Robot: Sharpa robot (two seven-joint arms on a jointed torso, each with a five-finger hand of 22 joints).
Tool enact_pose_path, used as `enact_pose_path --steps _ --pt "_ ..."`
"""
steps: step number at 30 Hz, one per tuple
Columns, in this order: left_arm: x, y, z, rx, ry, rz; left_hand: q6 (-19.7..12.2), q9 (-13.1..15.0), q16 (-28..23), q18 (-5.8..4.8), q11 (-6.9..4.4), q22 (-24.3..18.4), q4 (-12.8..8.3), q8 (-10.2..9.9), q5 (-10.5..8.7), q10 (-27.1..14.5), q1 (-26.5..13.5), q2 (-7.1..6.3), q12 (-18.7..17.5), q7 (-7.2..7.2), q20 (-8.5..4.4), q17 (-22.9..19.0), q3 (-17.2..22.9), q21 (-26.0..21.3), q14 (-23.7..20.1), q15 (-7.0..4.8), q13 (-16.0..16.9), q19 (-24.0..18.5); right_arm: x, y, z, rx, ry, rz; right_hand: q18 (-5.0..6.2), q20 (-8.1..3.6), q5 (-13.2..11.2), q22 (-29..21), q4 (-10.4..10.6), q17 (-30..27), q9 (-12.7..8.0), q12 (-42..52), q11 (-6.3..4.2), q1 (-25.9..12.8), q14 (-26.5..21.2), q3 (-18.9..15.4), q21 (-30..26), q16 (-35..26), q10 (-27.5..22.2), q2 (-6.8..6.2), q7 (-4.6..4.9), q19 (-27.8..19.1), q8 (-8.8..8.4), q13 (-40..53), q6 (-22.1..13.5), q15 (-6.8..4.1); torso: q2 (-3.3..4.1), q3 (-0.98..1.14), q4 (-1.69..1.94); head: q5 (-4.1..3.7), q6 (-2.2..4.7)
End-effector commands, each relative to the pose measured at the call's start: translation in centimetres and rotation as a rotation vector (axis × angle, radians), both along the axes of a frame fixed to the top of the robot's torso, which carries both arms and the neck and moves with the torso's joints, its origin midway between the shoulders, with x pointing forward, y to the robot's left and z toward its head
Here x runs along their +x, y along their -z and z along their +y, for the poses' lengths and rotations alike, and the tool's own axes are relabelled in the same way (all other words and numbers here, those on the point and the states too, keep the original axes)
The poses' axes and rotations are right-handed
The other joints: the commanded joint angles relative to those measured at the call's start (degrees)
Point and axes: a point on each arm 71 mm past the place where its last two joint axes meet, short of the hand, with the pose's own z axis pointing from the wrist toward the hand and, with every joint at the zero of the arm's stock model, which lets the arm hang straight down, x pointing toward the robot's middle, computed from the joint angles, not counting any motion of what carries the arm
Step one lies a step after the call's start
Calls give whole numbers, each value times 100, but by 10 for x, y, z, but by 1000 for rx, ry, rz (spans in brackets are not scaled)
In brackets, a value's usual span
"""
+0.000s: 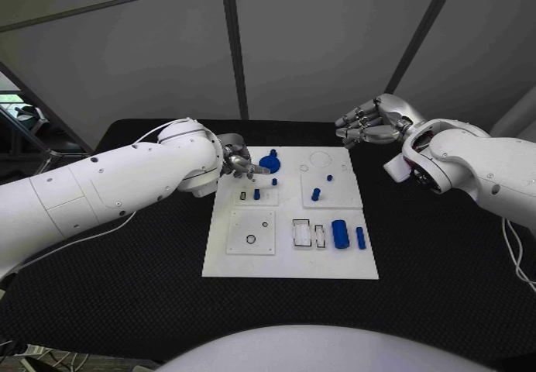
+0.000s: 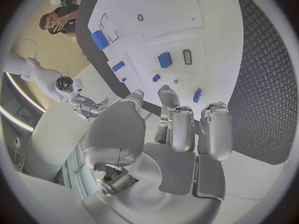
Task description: Assemble the parts on the task board
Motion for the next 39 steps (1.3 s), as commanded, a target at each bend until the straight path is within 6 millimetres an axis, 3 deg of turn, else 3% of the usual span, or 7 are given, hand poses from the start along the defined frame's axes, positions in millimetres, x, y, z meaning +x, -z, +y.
enact_pose_path --steps 1,3,7,14,24,31,39 --pt "4 -8 3 -33 9 18 -122 -69 -53 -43 61 -102 10 -112 17 -250 139 34 -313 63 26 1008 -100 -125 395 69 -340 -104 1 -1 0 -2 -4 -5 48 11 30 -7 14 -6 -8 -22 -12 -48 -45 -27 -27 -25 -37 13 11 -15 -5 -8 -38 0 3 -1 6 -5 30" --pt "12 -16 11 -34 3 29 -324 -223 -181 -4 154 -300 31 -331 20 -487 258 73 -583 169 84 943 -210 -279 354 144 -628 -204 1 -1 -1 -2 -1 -4 48 11 30 -7 14 -6 -8 -22 -12 -48 -45 -27 -27 -25 -37 13 11 -15 -5 -8 -38 0 -1 3 3 -3 56" --pt "30 -22 22 -23 -14 50 -472 -478 -322 34 265 -479 44 -638 21 -593 466 142 -618 301 186 873 -377 -432 297 247 -694 -297 2 -1 -1 -3 0 -4 48 16 30 -13 17 -10 -8 -21 -9 -53 -55 -31 -37 -24 -47 17 14 -20 -3 -8 -44 3 5 4 -5 19 106" --pt "52 -16 34 16 -40 91 -501 -754 -80 77 323 -657 85 -931 23 -712 686 264 -605 364 243 977 -601 -590 373 293 -753 -390 2 -1 1 -2 -4 -4 48 16 30 -13 17 -10 -8 -21 -9 -53 -55 -31 -37 -24 -47 17 14 -20 -3 -8 -44 3 13 0 -24 53 156" --pt "64 2 38 102 -40 169 -325 -842 48 62 316 -573 135 -955 13 -714 739 371 -565 351 250 1032 -734 -544 390 293 -781 -349 2 0 3 0 -6 -5 49 18 33 -15 17 -10 -7 -19 -9 -49 -56 -28 -40 -21 -48 25 13 -19 -1 -7 -45 3 14 5 -9 74 128" --pt "66 13 34 135 -34 189 -206 -872 172 38 293 -449 154 -943 13 -684 751 425 -535 323 238 1094 -819 -456 420 276 -797 -283 2 -1 4 1 -7 -7 51 19 36 -16 16 -11 -7 -16 -10 -45 -56 -25 -42 -19 -47 32 12 -18 1 -6 -45 2 13 -10 -22 80 115" --pt "65 16 31 147 -19 209 -109 -877 229 29 270 -401 158 -913 12 -661 760 465 -517 294 223 1120 -885 -423 432 258 -811 -256 2 -1 4 1 -5 -8 51 19 37 -16 15 -11 -7 -16 -11 -44 -56 -25 -43 -19 -47 32 12 -18 1 -6 -45 2 5 0 -13 78 87"
